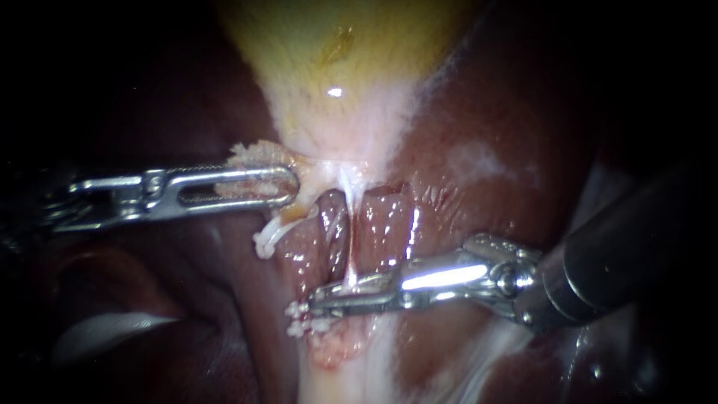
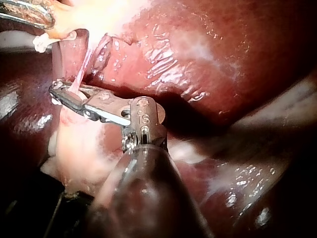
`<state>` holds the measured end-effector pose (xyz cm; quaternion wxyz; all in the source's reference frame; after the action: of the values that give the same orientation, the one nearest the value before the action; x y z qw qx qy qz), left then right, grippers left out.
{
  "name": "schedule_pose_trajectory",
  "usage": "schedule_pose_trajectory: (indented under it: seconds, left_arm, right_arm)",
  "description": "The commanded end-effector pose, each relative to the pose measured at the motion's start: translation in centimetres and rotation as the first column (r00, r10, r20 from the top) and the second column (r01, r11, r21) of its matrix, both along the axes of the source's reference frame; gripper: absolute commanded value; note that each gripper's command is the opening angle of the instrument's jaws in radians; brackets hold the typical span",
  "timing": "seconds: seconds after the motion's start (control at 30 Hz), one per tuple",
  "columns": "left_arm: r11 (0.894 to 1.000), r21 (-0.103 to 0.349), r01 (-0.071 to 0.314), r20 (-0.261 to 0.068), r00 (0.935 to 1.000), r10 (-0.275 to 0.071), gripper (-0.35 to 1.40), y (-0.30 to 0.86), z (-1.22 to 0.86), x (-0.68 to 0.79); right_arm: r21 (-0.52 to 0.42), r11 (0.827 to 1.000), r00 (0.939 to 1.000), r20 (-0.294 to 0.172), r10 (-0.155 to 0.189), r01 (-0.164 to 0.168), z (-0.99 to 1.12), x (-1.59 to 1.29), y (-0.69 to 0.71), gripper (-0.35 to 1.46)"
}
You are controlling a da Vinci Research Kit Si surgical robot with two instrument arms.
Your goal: Going back second clip right tube
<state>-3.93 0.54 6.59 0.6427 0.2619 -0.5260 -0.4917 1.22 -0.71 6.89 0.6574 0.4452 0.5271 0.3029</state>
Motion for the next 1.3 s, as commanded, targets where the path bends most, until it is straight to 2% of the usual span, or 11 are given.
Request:
schedule_pose_trajectory:
  seconds: [0.03,0.27,0.37,0.4,0.5,0.53,0.57,0.63,0.87,1.17,1.3]
  left_arm:
    - [1.0,0.0,0.0,0.0,1.0,0.0,-0.35,0.0,0.0,0.0]
    - [1.0,-0.001,0.0,0.0,1.0,0.0,-0.35,-0.01,0.0,-0.01]
    - [1.0,-0.001,0.0,-0.001,1.0,0.0,-0.35,-0.01,0.0,-0.01]
    - [1.0,-0.001,0.0,-0.001,1.0,0.0,-0.35,-0.01,0.0,-0.01]
    - [1.0,-0.001,0.001,-0.001,1.0,-0.001,-0.35,-0.01,0.01,-0.01]
    - [1.0,-0.001,0.001,-0.001,1.0,-0.001,-0.35,-0.01,0.01,-0.01]
    - [1.0,-0.001,0.001,-0.001,1.0,-0.001,-0.35,-0.01,0.01,-0.01]
    - [1.0,-0.001,0.001,-0.001,1.0,-0.001,-0.35,-0.01,0.01,-0.01]
    - [1.0,-0.002,0.001,-0.001,1.0,-0.001,-0.35,-0.02,0.01,-0.01]
    - [1.0,-0.002,0.001,-0.001,1.0,-0.001,-0.35,-0.02,0.01,-0.02]
    - [1.0,-0.002,0.001,-0.001,1.0,-0.001,-0.35,-0.03,0.01,-0.02]
  right_arm:
    - [0.0,1.0,1.0,0.0,0.0,0.0,0.0,0.0,0.0,-0.35]
    - [-0.033,0.999,1.0,-0.008,-0.003,0.003,-0.01,-0.01,0.01,-0.35]
    - [-0.157,0.987,0.9991,-0.038,-0.02,0.014,-0.04,0.0,0.02,0.19]
    - [-0.173,0.985,0.9988,-0.043,-0.024,0.016,-0.04,0.01,0.02,0.31]
    - [-0.222,0.975,0.999,-0.042,-0.016,0.007,-0.05,0.04,0.01,0.45]
    - [-0.25,0.968,0.9995,-0.031,-0.001,-0.007,-0.05,0.06,0.01,0.47]
    - [-0.266,0.964,0.9997,-0.02,0.016,-0.021,-0.05,0.07,0.01,0.49]
    - [-0.296,0.955,0.9996,-0.017,0.021,-0.025,-0.06,0.07,0.01,0.5]
    - [-0.361,0.932,0.9995,-0.03,0.009,-0.019,-0.03,0.03,0.02,0.5]
    - [-0.347,0.937,0.9948,-0.083,-0.059,0.027,-0.2,-0.04,-0.15,0.5]
    - [-0.346,0.937,0.9924,-0.097,-0.076,0.038,-0.27,-0.03,-0.22,0.5]
